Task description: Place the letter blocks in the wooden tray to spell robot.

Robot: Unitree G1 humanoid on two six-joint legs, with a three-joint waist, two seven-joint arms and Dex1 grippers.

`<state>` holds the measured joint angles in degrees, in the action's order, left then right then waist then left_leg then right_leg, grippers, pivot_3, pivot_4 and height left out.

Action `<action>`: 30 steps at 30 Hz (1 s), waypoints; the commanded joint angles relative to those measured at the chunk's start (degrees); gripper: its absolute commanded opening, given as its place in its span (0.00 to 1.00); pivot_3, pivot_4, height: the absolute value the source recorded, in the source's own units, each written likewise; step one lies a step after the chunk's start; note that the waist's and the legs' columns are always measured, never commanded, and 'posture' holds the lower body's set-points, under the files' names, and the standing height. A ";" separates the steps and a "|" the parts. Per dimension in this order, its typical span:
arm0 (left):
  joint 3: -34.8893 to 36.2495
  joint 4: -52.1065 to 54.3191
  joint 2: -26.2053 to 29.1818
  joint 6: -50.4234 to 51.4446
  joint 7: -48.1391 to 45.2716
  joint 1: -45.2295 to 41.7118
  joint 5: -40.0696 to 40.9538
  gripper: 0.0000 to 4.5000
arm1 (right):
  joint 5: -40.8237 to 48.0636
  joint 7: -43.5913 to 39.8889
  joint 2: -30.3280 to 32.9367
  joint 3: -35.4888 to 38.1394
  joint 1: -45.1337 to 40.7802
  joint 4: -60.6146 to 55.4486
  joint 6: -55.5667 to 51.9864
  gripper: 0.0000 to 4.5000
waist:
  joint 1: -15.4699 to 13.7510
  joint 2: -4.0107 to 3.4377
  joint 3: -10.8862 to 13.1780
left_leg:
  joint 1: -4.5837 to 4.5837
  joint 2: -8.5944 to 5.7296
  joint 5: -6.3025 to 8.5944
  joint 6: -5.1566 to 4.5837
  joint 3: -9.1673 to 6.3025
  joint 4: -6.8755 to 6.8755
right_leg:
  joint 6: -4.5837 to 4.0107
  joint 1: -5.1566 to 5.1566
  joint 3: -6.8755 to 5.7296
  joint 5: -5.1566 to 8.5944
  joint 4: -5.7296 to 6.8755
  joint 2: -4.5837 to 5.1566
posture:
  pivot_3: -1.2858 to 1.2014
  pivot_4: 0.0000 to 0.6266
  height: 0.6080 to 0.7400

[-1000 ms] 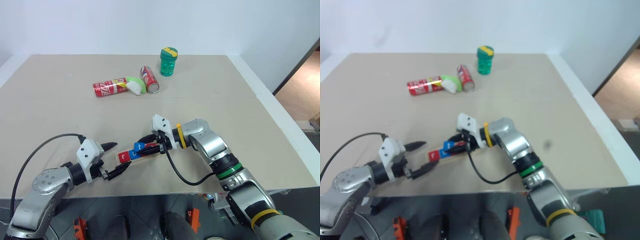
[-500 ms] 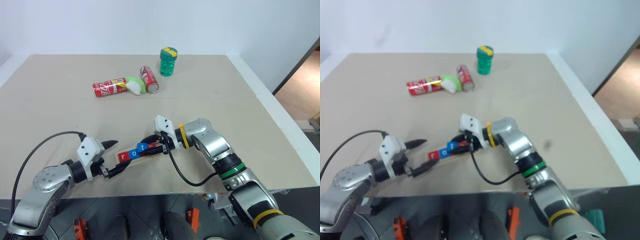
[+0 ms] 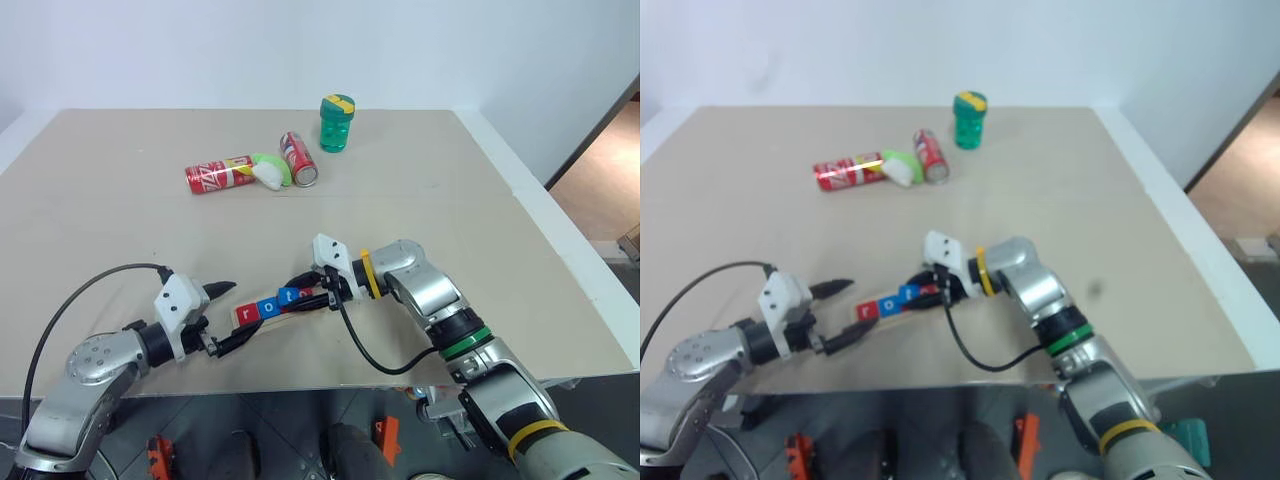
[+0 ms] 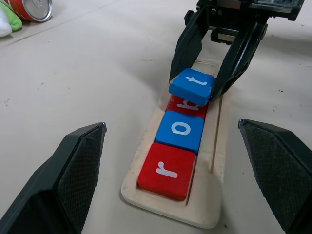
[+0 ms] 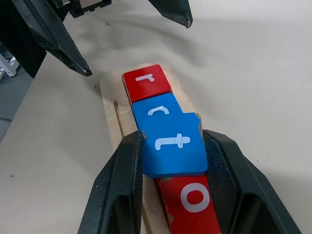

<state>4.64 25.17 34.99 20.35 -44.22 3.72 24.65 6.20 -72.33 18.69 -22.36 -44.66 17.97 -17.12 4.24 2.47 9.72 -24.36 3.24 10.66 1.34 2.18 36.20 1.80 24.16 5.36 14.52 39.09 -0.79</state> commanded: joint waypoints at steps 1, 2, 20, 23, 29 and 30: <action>0.41 1.60 0.48 -0.73 -0.17 0.16 -0.08 1.00 | 0.30 -0.43 -0.14 0.14 -0.14 -1.15 0.85 0.28 | 0.00 0.00 0.00 | 0.00 0.00 0.00 0.00 0.00 0.00 | 0.00 0.00 0.00 0.00 0.00 0.00 | 0.52 0.24 1.00; 0.38 1.62 0.46 -0.76 -0.15 0.21 -0.11 1.00 | 0.14 -0.48 -0.21 0.00 -0.20 -1.06 1.14 0.28 | 0.00 0.00 0.00 | 0.00 0.00 0.00 0.00 0.00 0.00 | 0.00 0.00 0.00 0.00 0.00 0.00 | 0.52 0.24 1.00; -0.15 1.33 -0.09 -1.54 0.11 1.35 -0.87 1.00 | -1.16 -0.83 -2.19 -0.55 -1.65 1.56 2.97 0.28 | 0.00 0.00 0.00 | 0.00 0.02 0.00 0.00 0.00 0.00 | -0.01 0.00 -0.01 0.00 0.00 -0.01 | 0.52 0.24 1.00; -0.04 1.16 -0.10 -1.55 0.04 1.28 -1.00 1.00 | -1.41 -0.99 -1.67 -0.27 -1.59 2.54 3.45 0.28 | 0.00 0.00 0.00 | 0.00 0.01 0.00 0.00 0.01 0.00 | -0.01 0.00 0.01 0.00 0.00 0.01 | 0.52 0.24 1.00; 0.06 0.80 0.03 -1.62 -0.23 1.05 -1.05 1.00 | -1.67 -1.07 -0.70 -0.09 -0.72 2.69 4.08 0.28 | 0.00 0.00 0.00 | 0.00 0.01 0.00 0.00 0.01 0.00 | -0.01 0.00 0.00 0.00 0.00 0.00 | 0.52 0.24 1.00; 0.08 0.69 0.09 -1.64 -0.34 0.99 -1.04 1.00 | -1.56 -0.98 -0.76 0.08 -0.71 2.55 3.84 0.28 | 0.00 0.00 0.00 | 0.00 0.01 0.00 0.00 0.01 0.00 | -0.01 0.01 0.00 0.00 0.00 0.00 | 0.52 0.24 1.00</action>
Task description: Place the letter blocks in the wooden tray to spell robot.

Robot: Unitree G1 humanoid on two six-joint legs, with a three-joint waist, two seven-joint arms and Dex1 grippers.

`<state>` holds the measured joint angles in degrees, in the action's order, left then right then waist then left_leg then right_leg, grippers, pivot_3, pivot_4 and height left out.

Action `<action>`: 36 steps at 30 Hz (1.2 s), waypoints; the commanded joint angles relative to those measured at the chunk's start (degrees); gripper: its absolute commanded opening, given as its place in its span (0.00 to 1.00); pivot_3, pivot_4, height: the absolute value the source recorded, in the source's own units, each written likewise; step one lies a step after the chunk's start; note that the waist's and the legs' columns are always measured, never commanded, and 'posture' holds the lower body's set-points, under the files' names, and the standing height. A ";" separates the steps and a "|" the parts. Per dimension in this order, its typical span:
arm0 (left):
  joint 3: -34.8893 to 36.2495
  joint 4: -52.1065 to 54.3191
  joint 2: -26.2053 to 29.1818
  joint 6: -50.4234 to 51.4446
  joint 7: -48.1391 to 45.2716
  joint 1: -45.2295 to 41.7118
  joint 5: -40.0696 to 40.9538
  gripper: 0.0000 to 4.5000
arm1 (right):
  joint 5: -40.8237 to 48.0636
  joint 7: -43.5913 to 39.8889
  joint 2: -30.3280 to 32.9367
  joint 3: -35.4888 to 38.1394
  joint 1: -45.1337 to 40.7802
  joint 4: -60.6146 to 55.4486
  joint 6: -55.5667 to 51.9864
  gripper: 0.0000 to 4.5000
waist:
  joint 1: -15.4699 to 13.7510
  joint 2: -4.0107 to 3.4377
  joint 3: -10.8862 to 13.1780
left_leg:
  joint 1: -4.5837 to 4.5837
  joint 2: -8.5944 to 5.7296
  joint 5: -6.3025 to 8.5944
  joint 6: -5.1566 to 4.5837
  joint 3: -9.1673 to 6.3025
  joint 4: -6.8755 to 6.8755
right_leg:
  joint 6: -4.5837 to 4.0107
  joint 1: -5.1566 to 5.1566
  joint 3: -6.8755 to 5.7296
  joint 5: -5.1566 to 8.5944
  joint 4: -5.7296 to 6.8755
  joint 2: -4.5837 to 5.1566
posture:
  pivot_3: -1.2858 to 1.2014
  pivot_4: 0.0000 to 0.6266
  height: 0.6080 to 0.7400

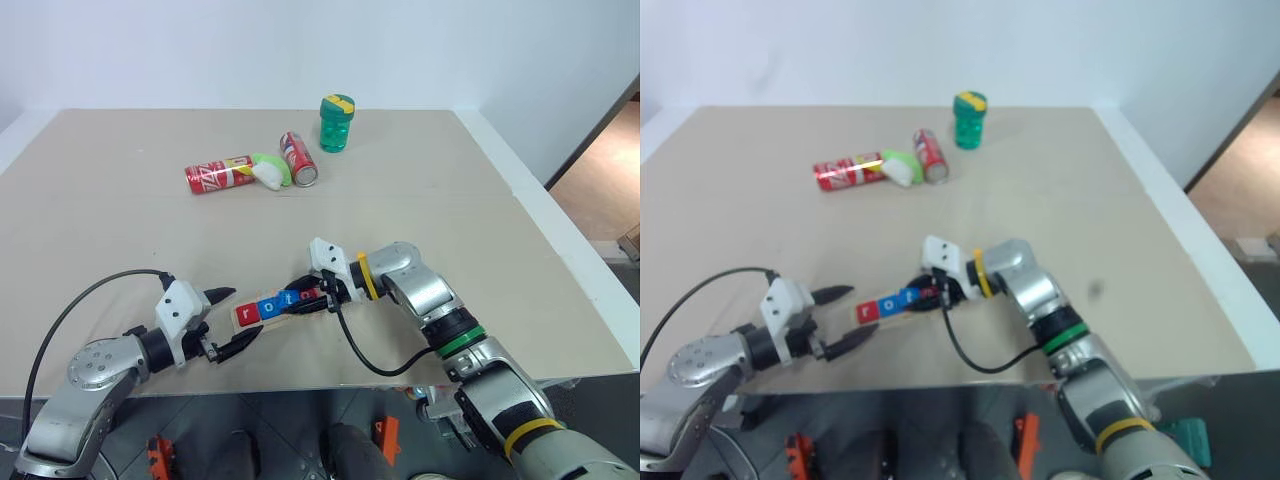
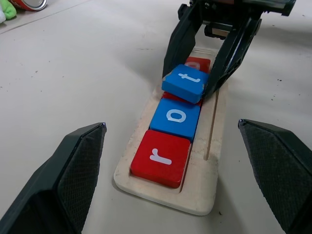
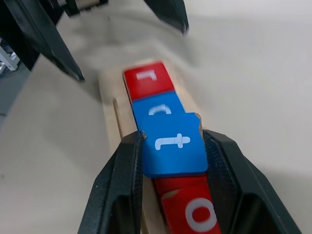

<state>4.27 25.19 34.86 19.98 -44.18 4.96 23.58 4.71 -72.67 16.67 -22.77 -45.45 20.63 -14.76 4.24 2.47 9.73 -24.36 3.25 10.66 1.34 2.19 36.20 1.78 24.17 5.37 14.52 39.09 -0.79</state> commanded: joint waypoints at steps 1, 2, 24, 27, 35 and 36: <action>0.48 0.54 0.26 -1.29 -0.47 -0.31 0.04 1.00 | 0.04 -0.54 1.17 0.64 0.06 -0.21 1.25 0.28 | 0.00 0.00 0.00 | 0.00 0.00 0.00 0.00 0.00 0.00 | 0.00 0.00 0.00 0.00 0.00 0.00 | 0.52 0.24 1.00; 0.51 0.43 0.32 -1.32 -0.57 -0.35 0.03 1.00 | 0.10 -0.46 1.06 0.76 -0.02 -0.21 1.29 0.28 | 0.03 0.00 0.00 | 0.00 0.01 0.00 0.00 0.00 0.00 | 0.00 0.00 0.00 0.00 0.00 -0.01 | 0.52 0.24 1.00; 0.60 -0.58 0.18 -2.36 -1.90 -1.03 0.08 1.00 | 0.77 -0.03 10.03 4.50 -0.74 -4.57 1.94 0.28 | 0.04 -0.01 0.01 | -0.05 -0.04 0.00 0.00 0.01 -0.01 | -0.01 0.04 0.02 0.03 -0.03 0.02 | 0.52 0.24 1.00; 0.65 -0.20 -0.01 -1.87 -1.96 -1.60 0.84 1.00 | -0.03 0.00 9.89 3.93 -0.51 -3.60 2.81 0.28 | 0.18 -0.01 0.01 | -0.03 0.11 0.00 0.00 0.06 -0.02 | -0.05 0.10 0.07 -0.04 -0.02 -0.12 | 0.52 0.24 1.00; 0.47 0.36 0.01 -1.54 -1.64 -1.82 1.23 1.00 | -1.92 -1.01 10.54 2.82 -0.13 -0.37 5.77 0.28 | 0.11 -0.01 0.01 | -0.04 0.05 0.00 0.00 0.07 -0.01 | -0.01 0.08 0.10 -0.02 -0.02 -0.06 | 0.52 0.24 1.00; 0.42 0.38 0.01 -1.57 -1.58 -1.67 1.18 1.00 | -1.88 -1.11 10.55 2.95 -0.10 -0.16 5.71 0.28 | 0.11 -0.01 0.01 | -0.05 0.05 0.00 0.00 0.08 -0.01 | -0.01 0.08 0.10 -0.01 -0.02 -0.06 | 0.52 0.24 1.00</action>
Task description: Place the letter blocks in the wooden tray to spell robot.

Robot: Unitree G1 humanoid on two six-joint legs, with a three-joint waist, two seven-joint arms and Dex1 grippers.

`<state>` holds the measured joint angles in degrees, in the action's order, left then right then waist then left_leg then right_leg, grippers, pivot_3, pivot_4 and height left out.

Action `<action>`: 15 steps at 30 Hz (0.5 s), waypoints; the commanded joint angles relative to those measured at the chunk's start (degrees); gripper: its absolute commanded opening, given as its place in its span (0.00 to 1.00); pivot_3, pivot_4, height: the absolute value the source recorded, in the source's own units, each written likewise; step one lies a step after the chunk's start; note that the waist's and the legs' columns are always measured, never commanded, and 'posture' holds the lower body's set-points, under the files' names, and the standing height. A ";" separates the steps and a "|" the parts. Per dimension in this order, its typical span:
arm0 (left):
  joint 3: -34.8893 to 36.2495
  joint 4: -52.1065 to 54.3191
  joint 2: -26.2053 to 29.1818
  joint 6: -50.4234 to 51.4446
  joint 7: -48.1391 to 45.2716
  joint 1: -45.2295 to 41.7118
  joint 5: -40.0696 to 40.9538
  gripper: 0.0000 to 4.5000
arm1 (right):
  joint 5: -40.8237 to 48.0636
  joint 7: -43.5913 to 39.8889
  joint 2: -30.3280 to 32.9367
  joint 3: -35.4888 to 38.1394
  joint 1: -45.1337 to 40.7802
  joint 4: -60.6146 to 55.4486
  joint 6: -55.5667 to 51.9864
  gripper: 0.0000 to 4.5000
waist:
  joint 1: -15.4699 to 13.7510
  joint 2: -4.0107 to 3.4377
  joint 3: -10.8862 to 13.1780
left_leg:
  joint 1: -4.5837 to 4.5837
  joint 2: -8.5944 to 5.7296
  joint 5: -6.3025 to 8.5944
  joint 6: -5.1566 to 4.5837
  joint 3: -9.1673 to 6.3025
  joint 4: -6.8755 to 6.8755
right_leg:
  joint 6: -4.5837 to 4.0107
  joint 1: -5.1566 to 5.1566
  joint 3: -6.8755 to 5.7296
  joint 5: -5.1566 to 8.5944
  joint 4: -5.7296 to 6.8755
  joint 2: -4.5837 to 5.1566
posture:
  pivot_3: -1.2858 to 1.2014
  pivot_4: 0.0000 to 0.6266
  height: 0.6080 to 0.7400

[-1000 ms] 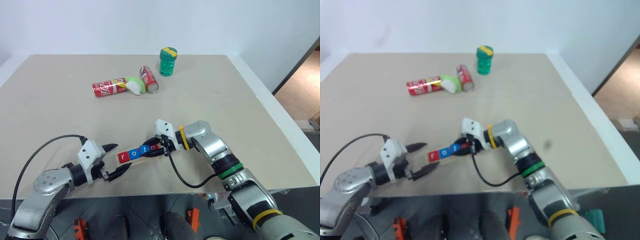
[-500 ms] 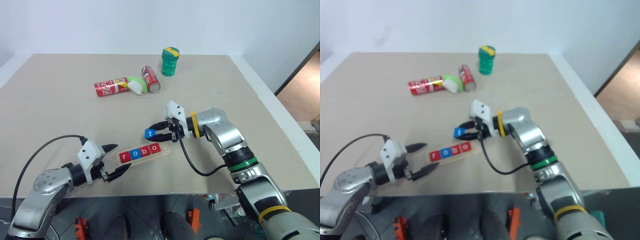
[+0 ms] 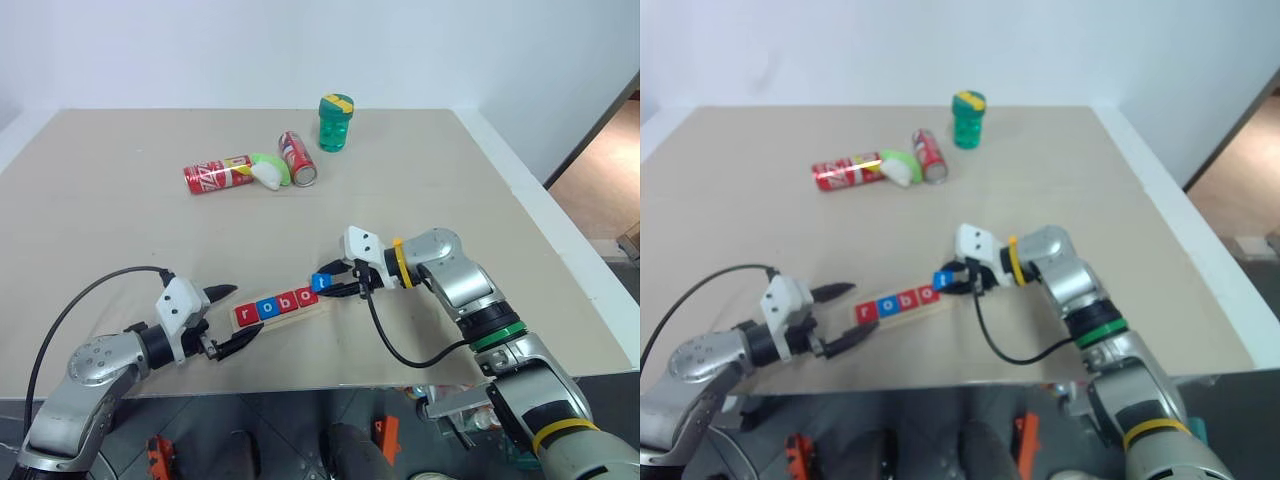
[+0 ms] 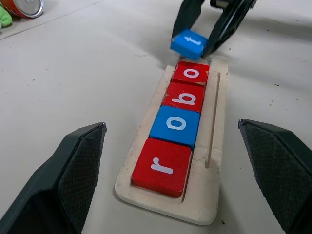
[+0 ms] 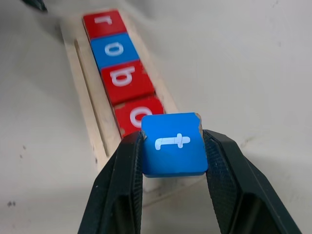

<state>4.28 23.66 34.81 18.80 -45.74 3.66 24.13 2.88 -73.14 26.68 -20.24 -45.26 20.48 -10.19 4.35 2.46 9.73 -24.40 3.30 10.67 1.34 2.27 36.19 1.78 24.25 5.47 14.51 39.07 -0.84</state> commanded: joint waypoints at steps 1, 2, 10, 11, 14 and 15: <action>0.41 1.92 0.07 -0.49 -0.03 -0.17 0.58 1.00 | -0.03 -0.74 0.57 0.52 -0.26 0.12 1.13 0.28 | 0.00 0.00 0.00 | 0.00 0.00 0.00 0.00 0.00 0.00 | 0.00 0.00 0.00 0.00 0.00 0.00 | 0.52 0.24 1.00; 0.43 1.91 0.14 -0.52 -0.01 0.00 0.54 1.00 | 0.09 -0.98 0.68 0.73 -0.29 0.29 1.07 0.28 | 0.00 0.00 0.00 | 0.00 0.00 0.00 0.00 -0.01 0.00 | 0.00 0.00 -0.01 0.00 0.00 0.00 | 0.52 0.24 1.00; 0.48 1.77 0.37 -0.50 0.03 0.13 0.36 1.00 | 0.66 -2.37 1.77 1.59 -0.74 1.20 1.53 0.28 | -0.01 0.00 0.00 | 0.00 0.00 0.00 0.00 -0.03 0.00 | -0.01 -0.01 -0.02 0.00 0.00 -0.01 | 0.52 0.24 1.00; 0.44 1.75 0.40 -0.51 0.00 0.07 0.32 1.00 | 0.85 -2.46 1.86 1.73 -0.74 1.13 1.27 0.28 | -0.01 0.00 0.00 | 0.00 0.00 0.00 0.00 -0.02 0.00 | -0.01 -0.01 -0.02 0.00 0.00 -0.01 | 0.52 0.24 1.00; 0.49 1.60 0.50 -0.42 -0.02 -0.18 0.32 1.00 | 0.81 -2.88 2.32 1.67 -0.52 1.25 1.42 0.28 | -0.01 0.00 0.00 | 0.00 0.01 0.00 0.00 -0.02 0.00 | -0.01 -0.01 -0.01 0.00 0.00 -0.01 | 0.52 0.24 1.00; 0.47 1.58 0.53 -0.43 -0.05 -0.21 0.28 1.00 | 0.73 -3.08 2.43 1.55 -0.42 1.37 1.72 0.28 | -0.01 0.00 0.00 | 0.01 0.01 0.00 0.00 -0.02 0.00 | -0.01 -0.01 -0.02 0.00 0.00 -0.01 | 0.52 0.24 1.00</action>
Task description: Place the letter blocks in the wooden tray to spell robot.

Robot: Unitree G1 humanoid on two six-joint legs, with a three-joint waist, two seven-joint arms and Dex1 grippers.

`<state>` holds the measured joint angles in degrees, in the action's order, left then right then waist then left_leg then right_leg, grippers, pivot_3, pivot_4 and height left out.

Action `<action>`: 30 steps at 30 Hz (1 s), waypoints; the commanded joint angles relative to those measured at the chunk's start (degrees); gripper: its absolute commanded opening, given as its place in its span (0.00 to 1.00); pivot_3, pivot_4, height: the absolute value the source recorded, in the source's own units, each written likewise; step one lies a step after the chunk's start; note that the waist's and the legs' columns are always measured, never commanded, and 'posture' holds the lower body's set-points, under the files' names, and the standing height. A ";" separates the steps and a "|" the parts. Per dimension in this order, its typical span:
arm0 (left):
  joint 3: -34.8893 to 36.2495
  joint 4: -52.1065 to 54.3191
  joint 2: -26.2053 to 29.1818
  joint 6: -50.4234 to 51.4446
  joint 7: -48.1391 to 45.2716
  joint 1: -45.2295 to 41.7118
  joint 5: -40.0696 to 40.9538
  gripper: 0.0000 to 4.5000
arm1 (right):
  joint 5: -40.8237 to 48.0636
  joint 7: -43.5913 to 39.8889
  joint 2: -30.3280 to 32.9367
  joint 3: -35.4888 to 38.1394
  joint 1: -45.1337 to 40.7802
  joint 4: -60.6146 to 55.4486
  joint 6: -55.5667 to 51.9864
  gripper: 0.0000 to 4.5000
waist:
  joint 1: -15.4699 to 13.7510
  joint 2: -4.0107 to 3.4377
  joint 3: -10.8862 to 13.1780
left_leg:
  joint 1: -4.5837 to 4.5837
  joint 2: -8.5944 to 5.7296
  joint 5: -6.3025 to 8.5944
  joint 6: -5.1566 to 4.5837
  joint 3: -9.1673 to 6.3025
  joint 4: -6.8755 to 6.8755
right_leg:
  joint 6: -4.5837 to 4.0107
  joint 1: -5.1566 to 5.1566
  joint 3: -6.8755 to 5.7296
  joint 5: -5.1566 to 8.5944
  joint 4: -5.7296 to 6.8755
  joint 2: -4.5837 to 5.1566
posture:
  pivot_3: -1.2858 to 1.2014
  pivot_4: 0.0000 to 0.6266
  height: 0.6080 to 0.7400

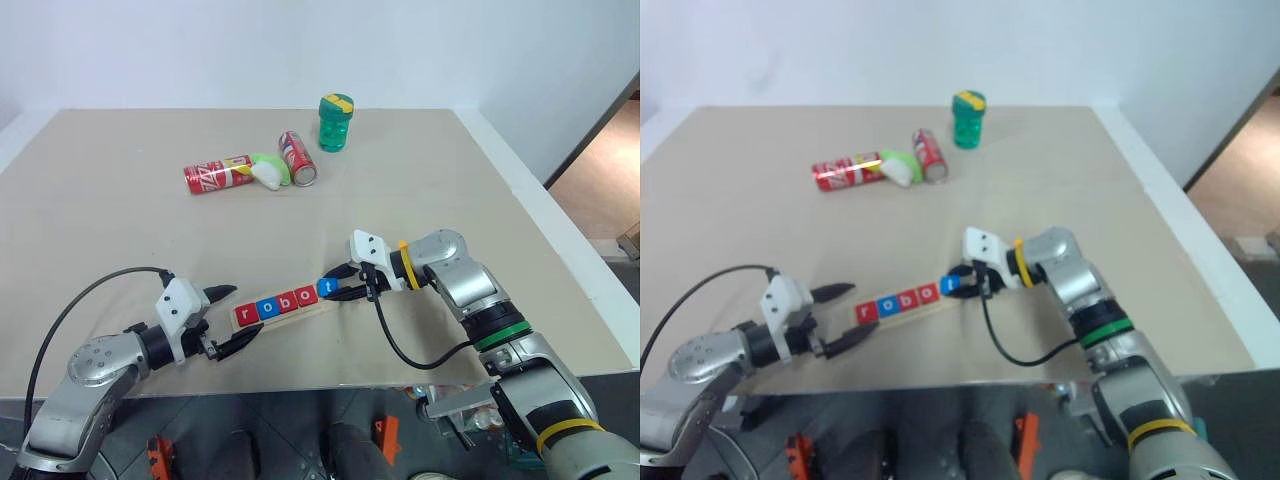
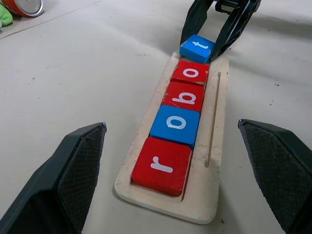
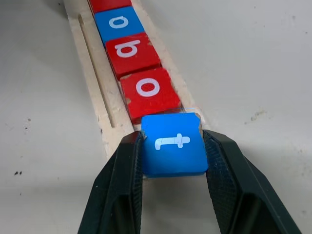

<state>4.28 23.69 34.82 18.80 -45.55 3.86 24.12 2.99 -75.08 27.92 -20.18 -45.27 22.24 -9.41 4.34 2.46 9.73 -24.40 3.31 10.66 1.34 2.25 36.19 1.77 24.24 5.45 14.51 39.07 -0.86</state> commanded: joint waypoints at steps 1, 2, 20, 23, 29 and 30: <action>0.49 1.54 0.57 -0.38 -0.26 -0.45 0.31 1.00 | 0.58 -1.30 1.23 1.37 -0.38 -0.35 1.08 0.28 | -0.01 0.00 0.00 | 0.00 0.01 0.00 0.00 0.00 0.00 | 0.00 0.00 0.00 0.00 0.00 -0.01 | 0.52 0.24 1.00; 0.50 1.52 0.58 -0.35 -0.27 -0.48 0.32 1.00 | 0.56 -1.52 1.12 1.17 -0.41 -0.34 1.25 0.28 | -0.01 0.00 0.00 | 0.00 0.01 0.00 0.00 0.00 0.00 | 0.00 0.00 0.00 0.00 0.00 -0.01 | 0.52 0.24 1.00; 0.99 2.57 0.28 -0.26 0.91 1.30 -0.02 1.00 | -1.17 -3.10 -2.82 -0.86 -4.32 4.02 4.13 0.28 | -0.01 0.00 0.00 | 0.00 0.00 0.00 0.00 0.01 0.00 | 0.00 -0.01 0.01 0.00 0.00 0.00 | 0.52 0.24 1.00; 0.94 2.25 0.31 -0.41 0.83 1.21 -0.10 1.00 | -1.06 -3.07 -2.94 -0.49 -4.61 4.51 4.33 0.28 | 0.00 0.00 0.00 | 0.01 0.01 0.00 0.00 0.01 0.00 | 0.00 -0.01 0.01 -0.01 0.00 0.00 | 0.52 0.24 1.00; 0.83 2.00 0.46 -0.41 0.67 1.09 -0.19 1.00 | 0.11 -4.45 -1.47 0.87 -5.33 4.02 2.23 0.28 | -0.01 0.00 0.00 | 0.01 0.01 0.00 0.00 0.01 0.00 | -0.01 -0.01 0.00 -0.02 0.00 -0.01 | 0.52 0.24 1.00; 0.80 1.87 0.48 -0.41 0.61 0.98 -0.21 1.00 | 0.59 -5.37 -1.16 1.00 -5.45 4.01 1.70 0.28 | -0.01 0.00 0.00 | 0.01 0.01 0.00 0.00 0.01 0.00 | -0.01 -0.01 0.00 -0.01 0.00 0.00 | 0.52 0.24 1.00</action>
<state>4.33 24.19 34.88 18.98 -45.06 5.00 23.65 2.00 -78.23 25.38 -21.03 -48.81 27.15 -6.57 4.33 2.46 9.73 -24.38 3.32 10.66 1.34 2.25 36.19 1.76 24.23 5.45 14.49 39.08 -0.86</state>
